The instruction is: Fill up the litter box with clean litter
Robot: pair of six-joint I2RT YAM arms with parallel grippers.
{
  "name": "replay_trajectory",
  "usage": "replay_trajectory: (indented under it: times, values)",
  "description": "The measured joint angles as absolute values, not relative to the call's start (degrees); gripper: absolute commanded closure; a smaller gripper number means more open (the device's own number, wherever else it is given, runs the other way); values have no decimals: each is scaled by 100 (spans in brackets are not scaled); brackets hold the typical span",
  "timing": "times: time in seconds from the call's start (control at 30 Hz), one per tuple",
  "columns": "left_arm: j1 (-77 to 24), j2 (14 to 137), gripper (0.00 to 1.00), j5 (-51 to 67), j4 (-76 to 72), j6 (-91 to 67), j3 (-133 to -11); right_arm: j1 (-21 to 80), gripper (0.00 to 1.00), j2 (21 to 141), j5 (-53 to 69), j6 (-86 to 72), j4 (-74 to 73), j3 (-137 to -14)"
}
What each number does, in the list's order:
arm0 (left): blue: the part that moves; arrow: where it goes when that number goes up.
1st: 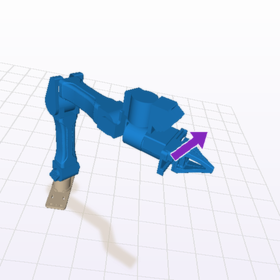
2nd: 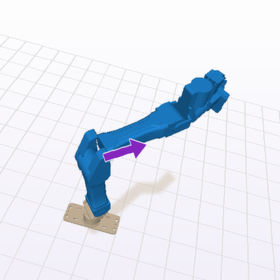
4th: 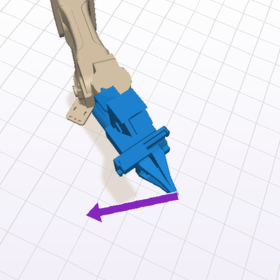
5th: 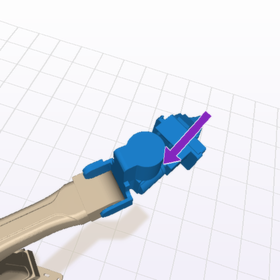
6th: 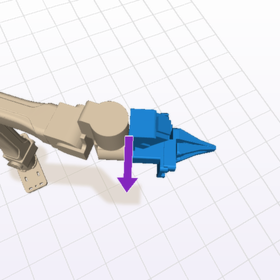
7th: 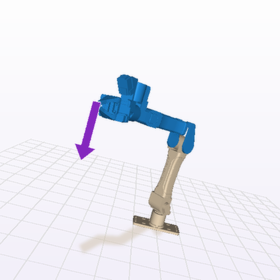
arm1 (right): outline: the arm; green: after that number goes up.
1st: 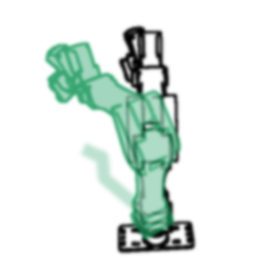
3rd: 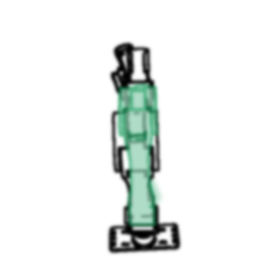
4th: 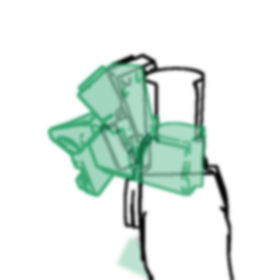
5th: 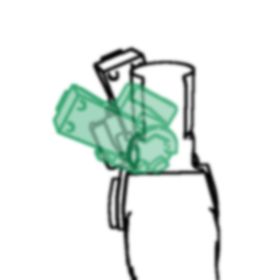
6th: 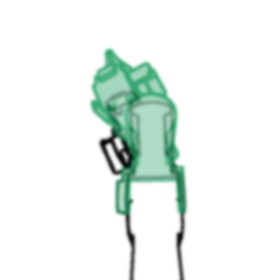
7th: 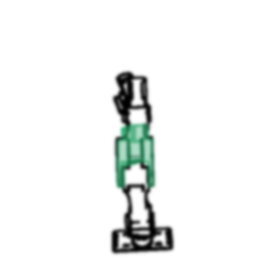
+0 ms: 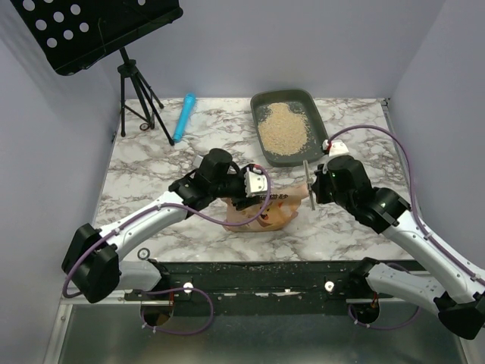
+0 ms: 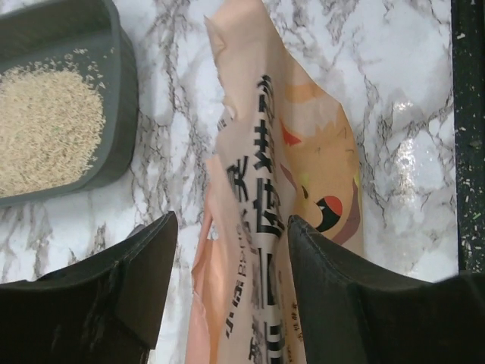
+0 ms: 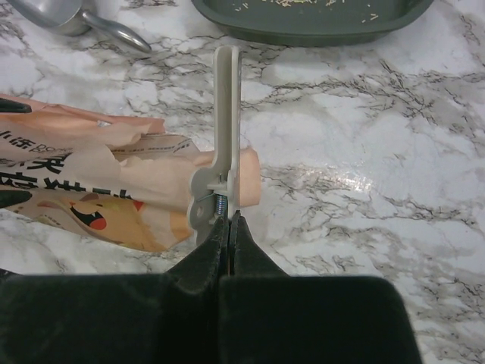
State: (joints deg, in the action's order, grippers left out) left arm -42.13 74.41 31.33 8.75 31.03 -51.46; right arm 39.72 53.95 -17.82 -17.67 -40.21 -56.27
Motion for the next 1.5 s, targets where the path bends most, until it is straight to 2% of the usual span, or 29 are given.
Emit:
replay_trajectory:
  times: [0.1, 0.13, 0.17, 0.43, 0.6, 0.87, 1.13, 1.33, 1.5]
  values:
    - [-4213, 7275, 21, 3133, 884, 3109, -5245, 3975, 99, 5395, -1697, -1699, -4016, -5721]
    - [-4213, 7225, 6, 3133, 930, 3109, -5275, 3975, 100, 5395, -1664, -1675, -4014, -5784]
    - [-4213, 7172, 1, 3133, 1000, 3105, -5330, 3975, 100, 5395, -1625, -1640, -4014, -5850]
    - [-4213, 6390, 1, 3293, 1293, 2132, -5747, 3972, 100, 5358, -596, -1264, -3780, -6381]
    - [-4213, 5747, 1, 3459, 773, 305, -5813, 3972, 100, 5146, 556, -1033, -3428, -6488]
    - [-3975, 5684, 1, 3511, -226, -1946, -5701, 3972, 100, 5085, 2045, -1031, -2928, -6997]
    - [-2888, 5502, 2, 3874, -2397, -3999, -4473, 3972, 100, 5103, 2930, -1074, -2563, -7137]
    - [-2742, 5706, 2, 4305, -4268, -5448, -4287, 3972, 100, 5269, 3273, -1260, -2322, -7137]
    - [-2659, 5739, 3, 4495, -5229, -6119, -4257, 3972, 100, 5437, 3363, -1485, -2152, -7137]
